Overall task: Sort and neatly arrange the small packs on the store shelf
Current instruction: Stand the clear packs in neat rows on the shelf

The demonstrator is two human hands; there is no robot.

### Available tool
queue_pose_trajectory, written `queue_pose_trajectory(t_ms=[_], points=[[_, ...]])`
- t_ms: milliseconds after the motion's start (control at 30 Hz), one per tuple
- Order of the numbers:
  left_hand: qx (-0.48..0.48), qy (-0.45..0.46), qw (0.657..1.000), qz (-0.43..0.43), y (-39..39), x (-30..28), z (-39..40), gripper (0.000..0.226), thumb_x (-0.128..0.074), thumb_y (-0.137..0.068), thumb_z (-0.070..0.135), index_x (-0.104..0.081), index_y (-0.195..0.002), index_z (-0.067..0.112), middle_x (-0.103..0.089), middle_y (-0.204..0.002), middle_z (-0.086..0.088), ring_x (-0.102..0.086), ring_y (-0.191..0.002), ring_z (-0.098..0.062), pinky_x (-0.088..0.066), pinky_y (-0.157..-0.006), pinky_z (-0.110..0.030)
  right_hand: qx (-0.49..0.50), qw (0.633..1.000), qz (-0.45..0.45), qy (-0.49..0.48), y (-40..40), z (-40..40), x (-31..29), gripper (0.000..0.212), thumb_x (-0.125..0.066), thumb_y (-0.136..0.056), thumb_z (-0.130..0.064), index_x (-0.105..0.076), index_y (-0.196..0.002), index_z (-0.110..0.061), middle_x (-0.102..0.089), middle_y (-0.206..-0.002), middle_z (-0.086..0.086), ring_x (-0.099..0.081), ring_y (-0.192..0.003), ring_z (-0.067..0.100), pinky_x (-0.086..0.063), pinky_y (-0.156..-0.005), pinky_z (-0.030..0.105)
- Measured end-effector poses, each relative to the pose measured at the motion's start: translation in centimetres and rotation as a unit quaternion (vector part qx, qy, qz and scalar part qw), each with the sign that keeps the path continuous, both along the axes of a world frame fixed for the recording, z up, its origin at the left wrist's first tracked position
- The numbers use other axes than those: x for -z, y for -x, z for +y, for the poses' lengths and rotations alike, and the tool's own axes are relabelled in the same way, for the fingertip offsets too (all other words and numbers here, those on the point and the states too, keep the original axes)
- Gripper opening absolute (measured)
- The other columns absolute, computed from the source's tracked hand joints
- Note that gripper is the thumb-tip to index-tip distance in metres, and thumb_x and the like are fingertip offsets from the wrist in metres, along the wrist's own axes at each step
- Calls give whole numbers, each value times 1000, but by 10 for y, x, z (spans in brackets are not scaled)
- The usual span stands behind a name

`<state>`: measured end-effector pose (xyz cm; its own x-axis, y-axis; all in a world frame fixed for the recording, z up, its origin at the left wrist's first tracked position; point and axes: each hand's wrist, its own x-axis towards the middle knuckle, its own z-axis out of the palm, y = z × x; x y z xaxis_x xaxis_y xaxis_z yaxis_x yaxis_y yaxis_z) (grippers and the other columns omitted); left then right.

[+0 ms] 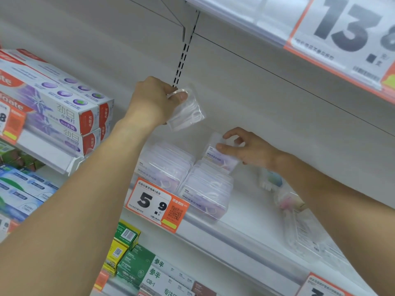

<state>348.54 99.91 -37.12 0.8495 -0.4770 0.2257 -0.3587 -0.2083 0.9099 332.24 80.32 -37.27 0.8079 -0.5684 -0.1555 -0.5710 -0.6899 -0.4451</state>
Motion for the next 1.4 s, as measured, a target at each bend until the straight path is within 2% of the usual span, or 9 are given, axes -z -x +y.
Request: queue_pose_trajectory(t_ms=[100, 233, 367, 500, 667, 833, 1000, 1167, 1400], points=[[-13, 8, 999, 33, -1, 3, -2, 40, -61, -89, 46, -74, -100, 10, -74, -90, -7, -72, -64, -28, -58, -74, -31, -3, 996, -66, 61, -1, 6, -5, 41, -60, -87, -62, -54, -122, -42, -46, -127, 2, -48, -121, 19, -47, -99, 35], [6, -3, 991, 136, 1, 3, -6, 59, -54, -87, 61, -68, -95, 4, -75, -79, -14, -73, -62, -27, -56, -87, -35, -64, 967, -190, -161, -21, 28, -21, 60, -74, -86, -30, -45, -137, -42, -50, -140, 0, -46, -132, 15, -45, -92, 25], [36, -42, 984, 168, 2, -1, -6, 68, -37, -91, 63, -65, -104, 3, -74, -79, -17, -73, -69, -31, -59, -63, -31, -97, 936, -205, -271, -39, 44, -23, 56, -77, -84, -27, -54, -135, -24, -68, -124, 12, -67, -113, 27, -55, -96, 45], [97, -8, 976, 195, -2, -4, 4, 70, -36, -81, 80, -63, -102, 19, -71, -91, -8, -68, -81, -28, -55, -74, -37, -54, 940, -234, -241, -45, 63, -24, 43, -79, -83, -30, -64, -120, -14, -72, -104, 16, -72, -84, 26, -62, -73, 38], [123, 19, 982, 141, -9, 3, 5, 57, -71, -72, 59, -68, -107, 14, -73, -99, -4, -70, -89, -23, -57, -69, -32, -7, 945, -236, -228, -47, 66, -22, 41, -77, -84, -35, -67, -113, -8, -72, -100, 19, -71, -84, 28, -60, -65, 35], [210, 120, 948, 208, -2, 1, 9, 42, -71, -79, 39, -68, -112, 13, -71, -108, -10, -71, -97, -26, -58, -86, -42, -7, 908, -286, -306, -53, 67, -29, 58, -76, -85, -32, -48, -133, -16, -72, -112, 8, -74, -97, 25, -59, -88, 41], [171, -31, 980, 99, -9, 3, 21, 49, -64, -76, 64, -69, -106, 26, -72, -104, 4, -66, -100, -17, -51, -93, -41, -28, 943, -259, -207, -54, 61, -36, 56, -84, -74, -40, -60, -124, -34, -75, -108, -3, -72, -98, 19, -56, -89, 36], [93, -172, 979, 59, -20, 10, 27, 52, -65, -80, 58, -68, -103, 12, -71, -98, -9, -72, -84, -27, -56, -88, -45, -96, 984, -137, 59, -61, 56, -22, 67, -95, -48, -47, -70, -107, -28, -66, -110, -10, -61, -96, 6, -44, -79, 20], [140, -183, 970, 81, -9, 17, 22, 37, -63, -87, 49, -66, -114, 23, -67, -103, -3, -69, -90, -24, -55, -89, -35, -184, 982, -39, 11, -60, 52, -7, 38, -74, -70, -61, -75, -97, -34, -70, -108, -18, -61, -106, 1, -45, -97, 26]])
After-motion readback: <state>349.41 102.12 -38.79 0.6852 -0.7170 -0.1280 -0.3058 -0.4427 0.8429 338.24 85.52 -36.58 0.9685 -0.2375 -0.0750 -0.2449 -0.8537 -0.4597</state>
